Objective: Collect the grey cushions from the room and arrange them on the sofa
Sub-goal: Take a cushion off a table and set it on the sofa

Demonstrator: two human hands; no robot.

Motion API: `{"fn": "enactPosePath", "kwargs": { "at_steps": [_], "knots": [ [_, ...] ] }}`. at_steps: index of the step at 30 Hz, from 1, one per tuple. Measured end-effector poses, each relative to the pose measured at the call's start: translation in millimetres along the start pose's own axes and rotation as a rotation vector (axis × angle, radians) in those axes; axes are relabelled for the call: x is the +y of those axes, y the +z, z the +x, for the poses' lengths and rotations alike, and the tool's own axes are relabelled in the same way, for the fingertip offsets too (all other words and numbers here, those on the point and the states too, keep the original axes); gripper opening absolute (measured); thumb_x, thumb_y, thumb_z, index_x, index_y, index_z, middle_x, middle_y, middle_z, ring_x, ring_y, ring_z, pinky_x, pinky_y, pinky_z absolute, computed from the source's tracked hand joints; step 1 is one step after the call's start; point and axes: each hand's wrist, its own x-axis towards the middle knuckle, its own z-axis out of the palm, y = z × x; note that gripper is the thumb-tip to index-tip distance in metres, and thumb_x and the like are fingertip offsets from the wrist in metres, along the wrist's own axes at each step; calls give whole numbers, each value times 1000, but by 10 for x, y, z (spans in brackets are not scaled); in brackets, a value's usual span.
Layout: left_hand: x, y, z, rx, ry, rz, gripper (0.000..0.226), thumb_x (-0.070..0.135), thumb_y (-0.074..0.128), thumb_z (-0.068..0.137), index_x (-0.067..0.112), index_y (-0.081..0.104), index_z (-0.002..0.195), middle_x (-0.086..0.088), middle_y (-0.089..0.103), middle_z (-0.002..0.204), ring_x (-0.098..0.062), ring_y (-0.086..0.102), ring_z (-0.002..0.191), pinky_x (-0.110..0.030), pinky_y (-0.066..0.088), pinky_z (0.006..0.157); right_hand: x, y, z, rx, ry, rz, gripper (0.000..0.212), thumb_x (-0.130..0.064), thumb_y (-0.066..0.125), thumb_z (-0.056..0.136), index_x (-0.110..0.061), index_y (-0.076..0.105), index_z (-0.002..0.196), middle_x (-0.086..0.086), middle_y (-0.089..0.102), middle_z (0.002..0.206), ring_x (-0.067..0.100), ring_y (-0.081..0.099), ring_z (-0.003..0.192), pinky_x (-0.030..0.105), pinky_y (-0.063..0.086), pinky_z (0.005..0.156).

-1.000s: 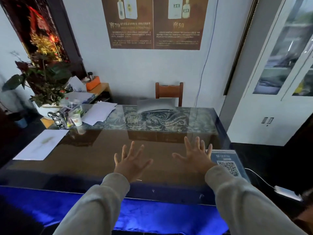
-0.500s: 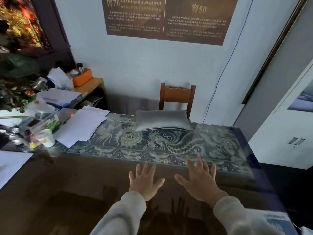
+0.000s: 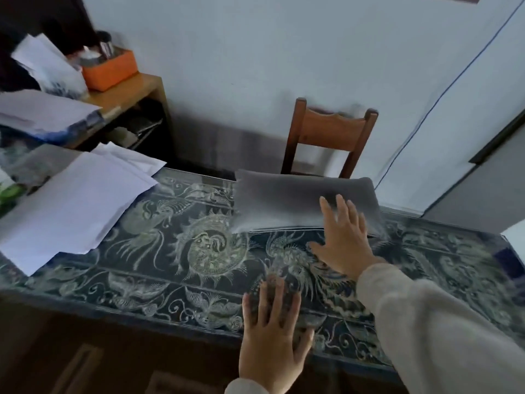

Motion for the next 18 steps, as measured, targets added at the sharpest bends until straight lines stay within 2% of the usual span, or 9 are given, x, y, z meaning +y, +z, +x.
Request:
{"fn": "enactPosePath", "kwargs": {
  "at_steps": [3,6,10,15,18],
  "knots": [
    [21,98,31,-8,-18,29,71,70,54,90,28,64,145,-12,46,162,-46,46,144,-67,27,112,-54,121,361,38,-64,-104,124,-45,80,85,-23,-12,165,17,-16,172,41,-12,158,63,2,125],
    [29,132,95,-51,-39,46,75,73,58,83,27,68,141,-14,51,158,-48,50,140,-71,30,108,-55,236,603,77,-54,-120,135,-55,83,79,-25,-17,165,18,-5,172,41,-6,159,65,-4,121],
    [22,159,128,-41,-46,38,76,74,60,80,27,70,139,-15,54,155,-48,54,137,-72,32,105,-51,349,653,167,-27,-155,115,-45,81,85,-24,3,168,13,29,165,36,24,153,65,12,122],
    [28,89,99,-62,-21,-54,76,73,57,86,25,65,145,-17,48,160,-49,47,143,-73,28,108,-13,222,415,203,-127,-227,99,-21,77,89,-18,17,167,14,48,153,35,45,136,52,26,119],
    [12,14,96,-20,1,-83,72,70,51,94,25,60,150,-16,44,163,-47,42,147,-70,24,111,-10,82,-3,233,-185,-195,95,-11,81,83,-15,32,164,17,58,143,38,55,125,51,36,113]
  ]
}}
